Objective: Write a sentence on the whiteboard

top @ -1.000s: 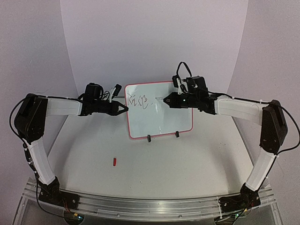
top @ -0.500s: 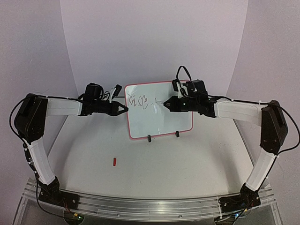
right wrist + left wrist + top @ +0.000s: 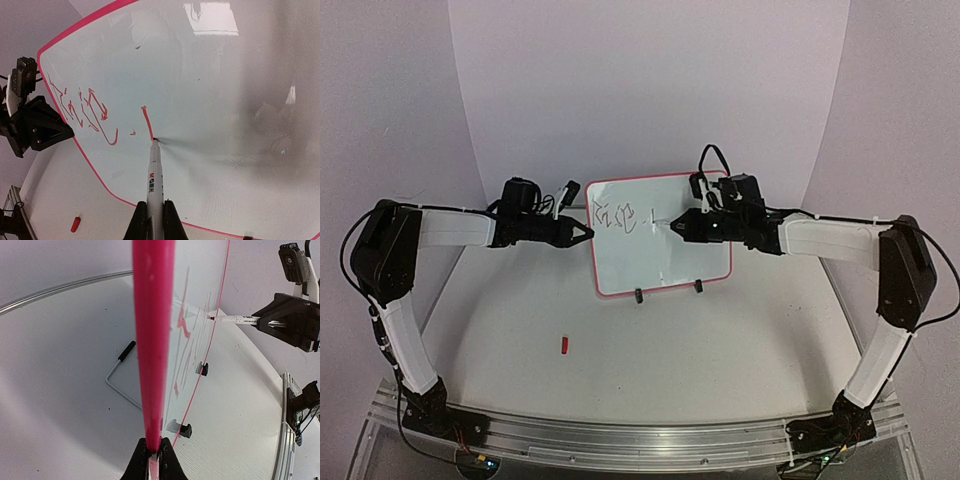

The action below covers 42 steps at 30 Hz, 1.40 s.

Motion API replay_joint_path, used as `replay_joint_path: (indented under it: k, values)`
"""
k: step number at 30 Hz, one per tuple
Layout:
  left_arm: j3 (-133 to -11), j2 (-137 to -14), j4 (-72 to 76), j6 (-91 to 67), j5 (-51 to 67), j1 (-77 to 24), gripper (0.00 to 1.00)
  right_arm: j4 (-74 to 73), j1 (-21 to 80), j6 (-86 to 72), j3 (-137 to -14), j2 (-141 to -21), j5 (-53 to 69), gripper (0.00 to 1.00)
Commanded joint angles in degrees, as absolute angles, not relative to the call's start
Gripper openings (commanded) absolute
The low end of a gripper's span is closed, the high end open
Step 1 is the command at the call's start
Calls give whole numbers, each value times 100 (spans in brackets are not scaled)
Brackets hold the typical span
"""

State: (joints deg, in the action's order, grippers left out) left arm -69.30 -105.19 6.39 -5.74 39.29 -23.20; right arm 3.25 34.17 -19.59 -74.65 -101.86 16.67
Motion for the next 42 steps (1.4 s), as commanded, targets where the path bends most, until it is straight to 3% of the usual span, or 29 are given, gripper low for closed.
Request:
replay_joint_path:
  k: [1, 19, 30, 42]
  values:
    - [-7110, -10503, 569, -422, 3771, -2374, 0, 810, 3401, -2140, -7409, -9897, 1499, 0]
    - [-7084, -10441, 468, -339, 3687, -2378, 0, 949, 3401, -2284, -7242, -9730, 1119, 0]
    - [-7066, -10424, 452, -349, 3630, -2373, 0, 1074, 3401, -2140, -6940, -9326, 1587, 0]
    - [-7092, -10415, 378, -314, 3605, -2374, 0, 1004, 3395, -2174, -7103, -9765, 1485, 0]
